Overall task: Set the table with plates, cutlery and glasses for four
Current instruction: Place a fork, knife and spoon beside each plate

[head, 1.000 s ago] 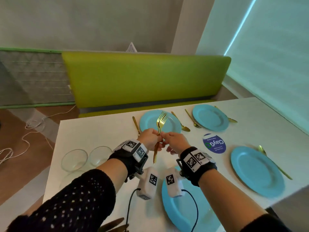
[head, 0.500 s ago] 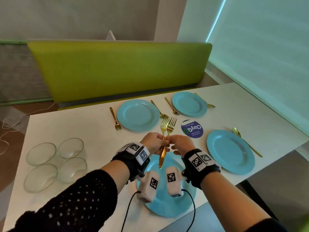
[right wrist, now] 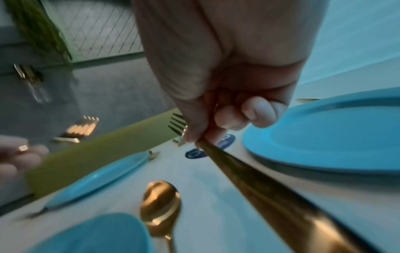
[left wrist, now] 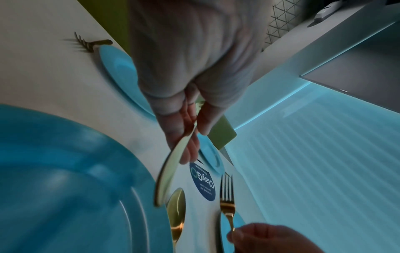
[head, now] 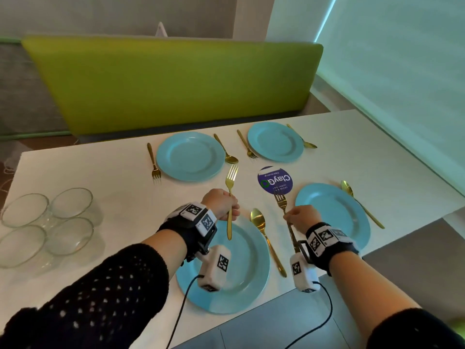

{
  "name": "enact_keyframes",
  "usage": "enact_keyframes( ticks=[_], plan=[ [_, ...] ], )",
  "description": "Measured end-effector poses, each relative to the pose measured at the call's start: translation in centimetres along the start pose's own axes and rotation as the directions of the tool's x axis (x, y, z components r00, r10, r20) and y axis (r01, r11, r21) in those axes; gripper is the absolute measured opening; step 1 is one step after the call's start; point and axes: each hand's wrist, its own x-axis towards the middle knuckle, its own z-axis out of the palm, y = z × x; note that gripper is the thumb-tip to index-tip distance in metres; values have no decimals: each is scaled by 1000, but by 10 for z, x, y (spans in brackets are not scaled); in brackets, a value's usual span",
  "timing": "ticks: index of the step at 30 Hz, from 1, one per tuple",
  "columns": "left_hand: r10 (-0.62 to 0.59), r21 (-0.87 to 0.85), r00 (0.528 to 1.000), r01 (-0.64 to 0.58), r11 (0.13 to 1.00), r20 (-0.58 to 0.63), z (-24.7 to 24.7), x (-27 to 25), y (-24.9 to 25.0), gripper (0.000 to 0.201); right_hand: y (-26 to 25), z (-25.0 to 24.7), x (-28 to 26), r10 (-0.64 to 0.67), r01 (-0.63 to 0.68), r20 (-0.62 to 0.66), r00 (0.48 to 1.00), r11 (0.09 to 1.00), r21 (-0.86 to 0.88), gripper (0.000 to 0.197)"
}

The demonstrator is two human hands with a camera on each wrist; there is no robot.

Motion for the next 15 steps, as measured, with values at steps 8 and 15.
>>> enact_keyframes(
  ticks=[8, 15],
  plan=[
    [-16, -10, 996, 15, 1000, -88, 5, 7, -5, 22, 19, 20, 16, -3, 33, 99, 995, 954, -297, 34],
    [-22, -9, 989, 21, 1000, -147, 9, 16, -8, 17, 21, 29, 27, 11, 14, 69, 998, 933, -359, 26]
  ],
)
